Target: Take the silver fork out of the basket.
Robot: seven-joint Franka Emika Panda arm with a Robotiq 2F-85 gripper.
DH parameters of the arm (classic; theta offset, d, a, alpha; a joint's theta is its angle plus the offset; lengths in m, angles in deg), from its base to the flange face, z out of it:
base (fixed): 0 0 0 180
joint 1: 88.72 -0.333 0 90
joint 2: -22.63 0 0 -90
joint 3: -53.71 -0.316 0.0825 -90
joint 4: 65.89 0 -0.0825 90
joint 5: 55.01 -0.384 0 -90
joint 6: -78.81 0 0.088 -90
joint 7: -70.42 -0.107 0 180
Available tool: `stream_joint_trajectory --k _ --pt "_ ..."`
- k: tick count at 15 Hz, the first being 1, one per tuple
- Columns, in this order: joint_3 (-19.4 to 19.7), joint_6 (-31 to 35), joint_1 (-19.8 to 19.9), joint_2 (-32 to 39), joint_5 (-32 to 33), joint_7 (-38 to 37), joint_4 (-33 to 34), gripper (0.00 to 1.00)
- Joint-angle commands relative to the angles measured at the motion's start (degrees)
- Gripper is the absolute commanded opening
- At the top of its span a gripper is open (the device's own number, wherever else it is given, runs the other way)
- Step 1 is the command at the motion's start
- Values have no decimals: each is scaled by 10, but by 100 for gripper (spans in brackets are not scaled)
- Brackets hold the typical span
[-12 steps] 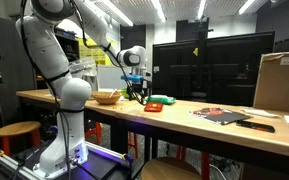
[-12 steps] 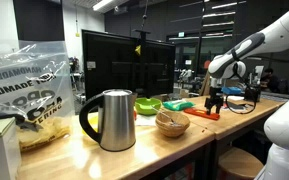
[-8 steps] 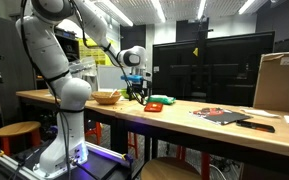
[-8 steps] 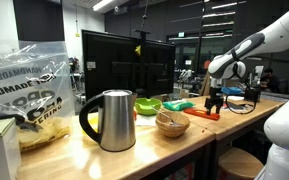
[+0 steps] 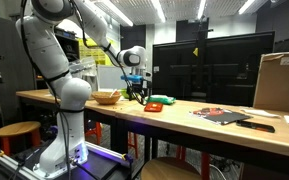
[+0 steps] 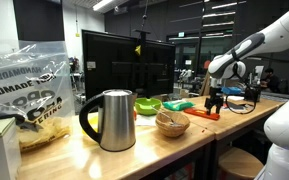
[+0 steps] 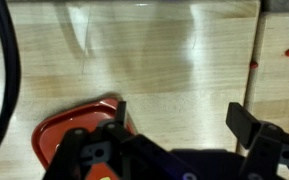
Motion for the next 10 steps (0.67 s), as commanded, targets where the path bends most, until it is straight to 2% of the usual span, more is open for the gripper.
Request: stream_joint_trajectory --k 1,7,10 --pt "-8 -1 8 1 -5 4 1 100" --pt "-17 2 10 4 11 3 2 100" --pt "-22 8 -1 0 15 37 6 100"
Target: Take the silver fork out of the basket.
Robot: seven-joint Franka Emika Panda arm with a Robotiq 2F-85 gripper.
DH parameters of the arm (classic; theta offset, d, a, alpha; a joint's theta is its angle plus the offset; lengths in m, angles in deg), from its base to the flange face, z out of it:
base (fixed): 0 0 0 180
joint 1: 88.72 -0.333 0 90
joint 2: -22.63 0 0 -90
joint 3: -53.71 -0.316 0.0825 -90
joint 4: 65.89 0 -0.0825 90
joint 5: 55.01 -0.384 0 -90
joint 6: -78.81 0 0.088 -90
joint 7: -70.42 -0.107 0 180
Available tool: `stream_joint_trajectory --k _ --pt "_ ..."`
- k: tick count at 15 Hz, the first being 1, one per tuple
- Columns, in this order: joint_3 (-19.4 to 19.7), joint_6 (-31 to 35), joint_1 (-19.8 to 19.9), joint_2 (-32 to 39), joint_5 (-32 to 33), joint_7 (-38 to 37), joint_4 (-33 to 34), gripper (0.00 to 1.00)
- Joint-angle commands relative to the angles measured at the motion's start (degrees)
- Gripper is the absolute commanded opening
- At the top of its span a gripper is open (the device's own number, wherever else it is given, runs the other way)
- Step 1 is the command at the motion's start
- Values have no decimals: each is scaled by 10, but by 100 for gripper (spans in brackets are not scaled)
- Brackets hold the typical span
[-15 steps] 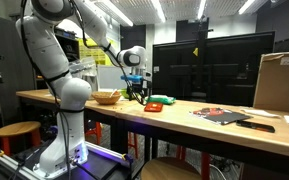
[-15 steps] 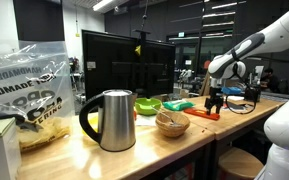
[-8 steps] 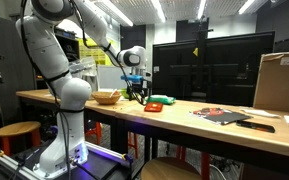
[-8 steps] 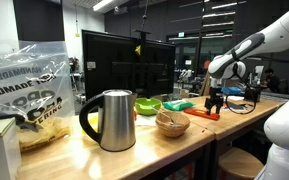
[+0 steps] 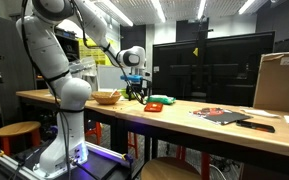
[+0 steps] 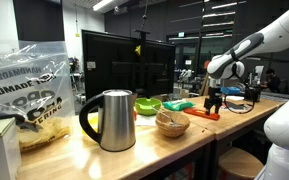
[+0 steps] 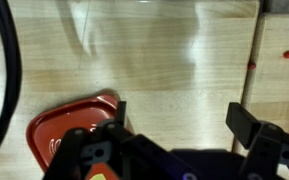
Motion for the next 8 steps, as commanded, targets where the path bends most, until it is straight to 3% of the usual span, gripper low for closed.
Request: stream_joint_trajectory --k 1,8 --pt "-11 6 -6 -5 9 44 8 100" --pt "-2 22 -59 -60 -30 171 8 100"
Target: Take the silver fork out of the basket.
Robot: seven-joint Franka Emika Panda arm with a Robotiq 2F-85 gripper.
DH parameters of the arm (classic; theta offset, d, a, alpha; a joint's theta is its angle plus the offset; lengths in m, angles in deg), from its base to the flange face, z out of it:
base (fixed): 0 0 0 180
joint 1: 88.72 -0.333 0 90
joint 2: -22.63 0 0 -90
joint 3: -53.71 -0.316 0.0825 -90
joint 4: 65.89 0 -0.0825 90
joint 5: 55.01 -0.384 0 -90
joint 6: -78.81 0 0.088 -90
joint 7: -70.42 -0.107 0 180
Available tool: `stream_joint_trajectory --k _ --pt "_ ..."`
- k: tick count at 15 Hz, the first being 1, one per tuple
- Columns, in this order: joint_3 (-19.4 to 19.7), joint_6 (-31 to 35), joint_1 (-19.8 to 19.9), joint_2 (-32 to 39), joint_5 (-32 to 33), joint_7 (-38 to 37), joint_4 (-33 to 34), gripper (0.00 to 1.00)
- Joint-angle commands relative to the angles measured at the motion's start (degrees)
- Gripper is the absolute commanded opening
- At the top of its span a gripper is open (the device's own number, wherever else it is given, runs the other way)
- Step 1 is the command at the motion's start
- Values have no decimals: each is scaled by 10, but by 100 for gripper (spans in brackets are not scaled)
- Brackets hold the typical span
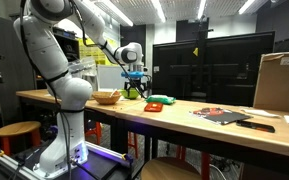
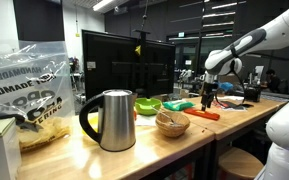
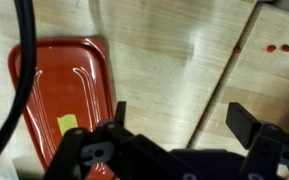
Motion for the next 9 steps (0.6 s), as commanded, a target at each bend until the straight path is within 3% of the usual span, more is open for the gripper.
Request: stream_joint_trajectory --k 1,4,9 --pt "10 9 -35 -45 -31 70 -5 100" --pt "4 28 -65 -60 -70 94 -8 100" --pt "-31 112 -129 -43 -160 57 -17 100"
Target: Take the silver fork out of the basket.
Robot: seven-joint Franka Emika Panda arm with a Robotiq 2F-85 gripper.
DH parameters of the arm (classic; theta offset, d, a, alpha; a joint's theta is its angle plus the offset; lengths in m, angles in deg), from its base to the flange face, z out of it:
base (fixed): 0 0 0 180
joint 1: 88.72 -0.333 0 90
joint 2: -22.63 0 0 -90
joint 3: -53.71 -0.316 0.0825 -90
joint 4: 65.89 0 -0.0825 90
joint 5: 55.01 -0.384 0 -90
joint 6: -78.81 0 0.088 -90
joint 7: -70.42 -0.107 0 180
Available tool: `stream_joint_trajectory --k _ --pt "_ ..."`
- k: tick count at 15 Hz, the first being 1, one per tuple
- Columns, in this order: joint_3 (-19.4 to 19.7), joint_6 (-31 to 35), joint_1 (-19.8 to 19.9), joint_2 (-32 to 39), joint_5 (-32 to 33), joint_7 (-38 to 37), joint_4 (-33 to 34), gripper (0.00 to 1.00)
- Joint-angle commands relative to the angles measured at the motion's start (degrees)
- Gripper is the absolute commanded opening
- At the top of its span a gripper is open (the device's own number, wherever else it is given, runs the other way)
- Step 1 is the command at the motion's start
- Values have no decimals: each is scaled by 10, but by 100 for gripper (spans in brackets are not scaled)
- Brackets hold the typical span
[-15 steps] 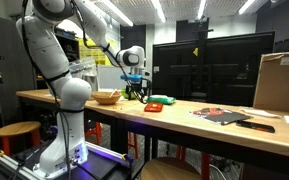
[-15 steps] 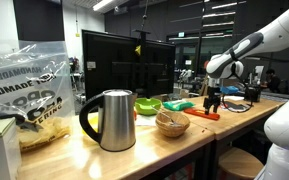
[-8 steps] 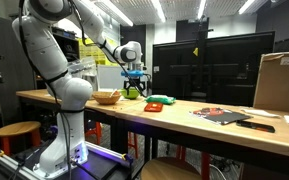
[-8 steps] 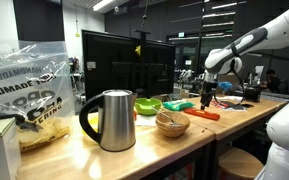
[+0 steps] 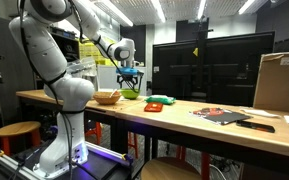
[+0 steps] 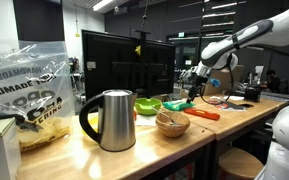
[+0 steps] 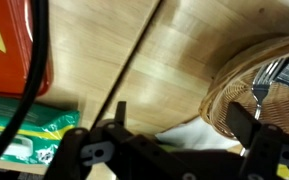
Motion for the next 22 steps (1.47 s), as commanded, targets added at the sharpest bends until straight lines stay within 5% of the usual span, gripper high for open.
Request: stream_joint_trajectory --k 1,7,18,22 --pt "-31 72 -43 7 -53 -26 -14 100" --pt "-84 168 -66 12 -45 -131 -49 100" --pt "-136 155 -88 9 -32 -198 -59 100" --pt "-128 156 -91 15 -34 -192 -54 100"
